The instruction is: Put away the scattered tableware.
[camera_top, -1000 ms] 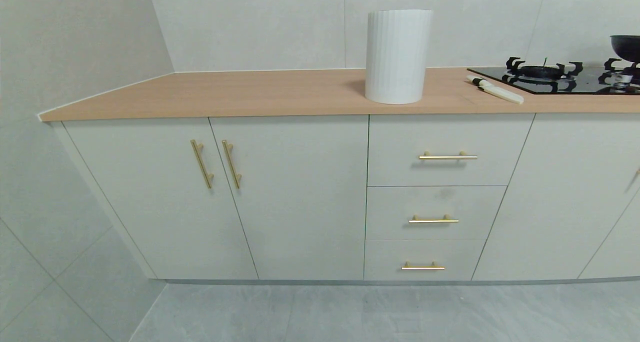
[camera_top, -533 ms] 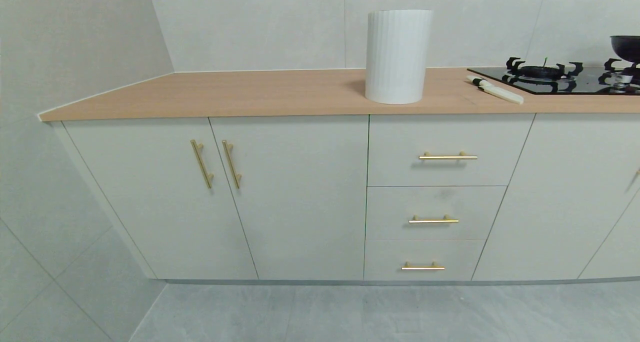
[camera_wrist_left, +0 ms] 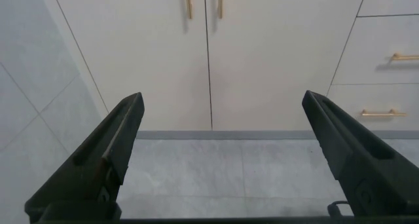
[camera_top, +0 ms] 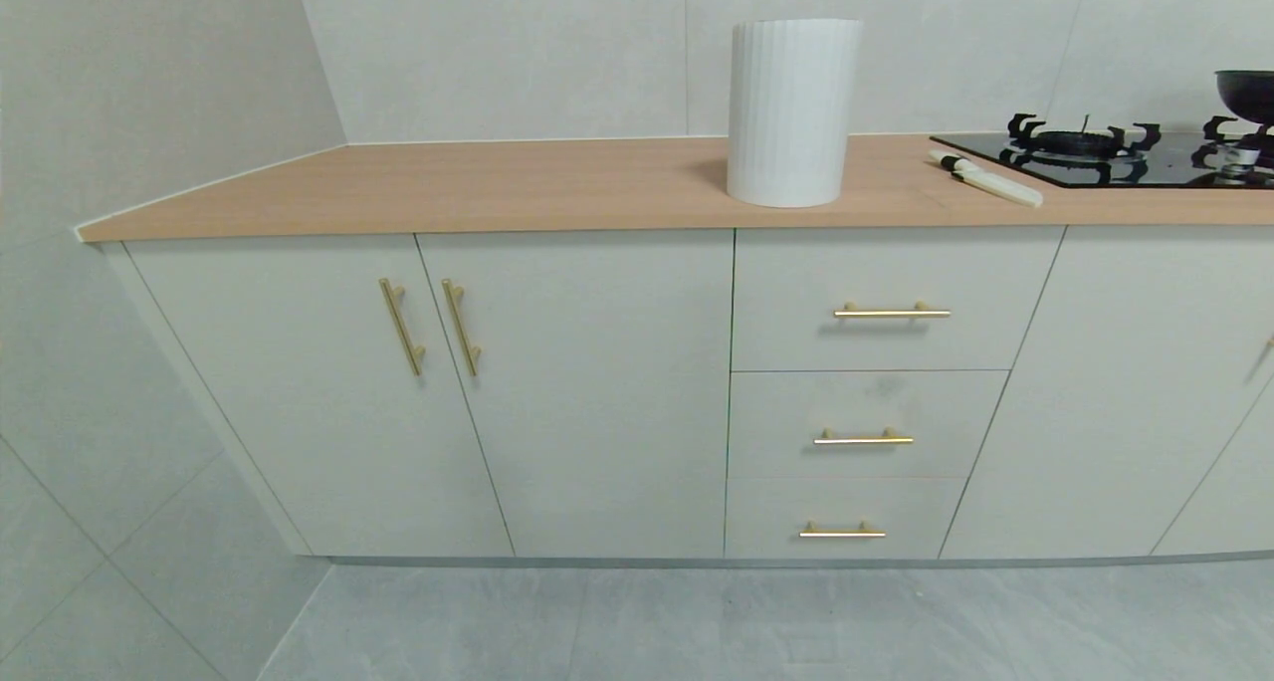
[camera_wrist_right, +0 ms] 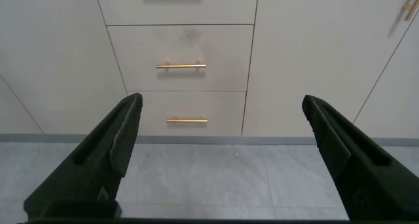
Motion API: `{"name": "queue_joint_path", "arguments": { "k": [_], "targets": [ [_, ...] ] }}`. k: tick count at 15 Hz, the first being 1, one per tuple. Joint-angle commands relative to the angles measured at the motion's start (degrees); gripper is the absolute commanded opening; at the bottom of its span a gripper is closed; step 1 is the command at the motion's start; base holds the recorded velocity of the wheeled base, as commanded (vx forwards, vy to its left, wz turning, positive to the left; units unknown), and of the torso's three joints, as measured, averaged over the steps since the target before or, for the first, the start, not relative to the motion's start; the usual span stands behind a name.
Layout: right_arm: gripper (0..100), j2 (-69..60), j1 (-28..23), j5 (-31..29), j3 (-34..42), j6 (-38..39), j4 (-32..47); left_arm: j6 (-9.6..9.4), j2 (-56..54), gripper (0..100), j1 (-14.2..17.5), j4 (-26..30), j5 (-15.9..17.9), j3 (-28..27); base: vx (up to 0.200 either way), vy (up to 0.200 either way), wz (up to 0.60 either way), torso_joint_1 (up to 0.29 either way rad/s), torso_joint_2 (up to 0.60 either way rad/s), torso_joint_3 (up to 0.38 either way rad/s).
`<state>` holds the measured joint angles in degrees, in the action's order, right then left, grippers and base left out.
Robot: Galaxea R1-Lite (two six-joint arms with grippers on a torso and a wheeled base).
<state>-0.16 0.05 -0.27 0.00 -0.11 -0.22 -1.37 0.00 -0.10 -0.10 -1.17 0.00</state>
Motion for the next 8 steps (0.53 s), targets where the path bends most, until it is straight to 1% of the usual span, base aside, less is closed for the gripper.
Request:
{"name": "queue_joint_path", "arguments": {
  "k": [1,4,7,8],
  "targets": [
    [100,0.2,0.0,0.0,0.0,-0.1,0.0,0.40,0.1,100,0.0,0.0,0.0,0.0,0.000,0.000,0.00,0.000,0.00,0.000],
    [100,0.2,0.0,0.0,0.0,-0.1,0.0,1.45,0.1,100,0.0,-0.1,-0.1,0.0,0.000,0.000,0.00,0.000,0.00,0.000],
    [100,0.2,0.0,0.0,0.0,-0.1,0.1,1.72,0.1,100,0.0,-0.1,-0.1,0.0,0.000,0.000,0.00,0.000,0.00,0.000],
    [100,0.2,0.0,0.0,0.0,-0.1,0.1,1.72,0.1,100,0.0,-0.1,-0.2,0.0,0.200,0.000,0.00,0.002,0.00,0.002]
  ]
}}
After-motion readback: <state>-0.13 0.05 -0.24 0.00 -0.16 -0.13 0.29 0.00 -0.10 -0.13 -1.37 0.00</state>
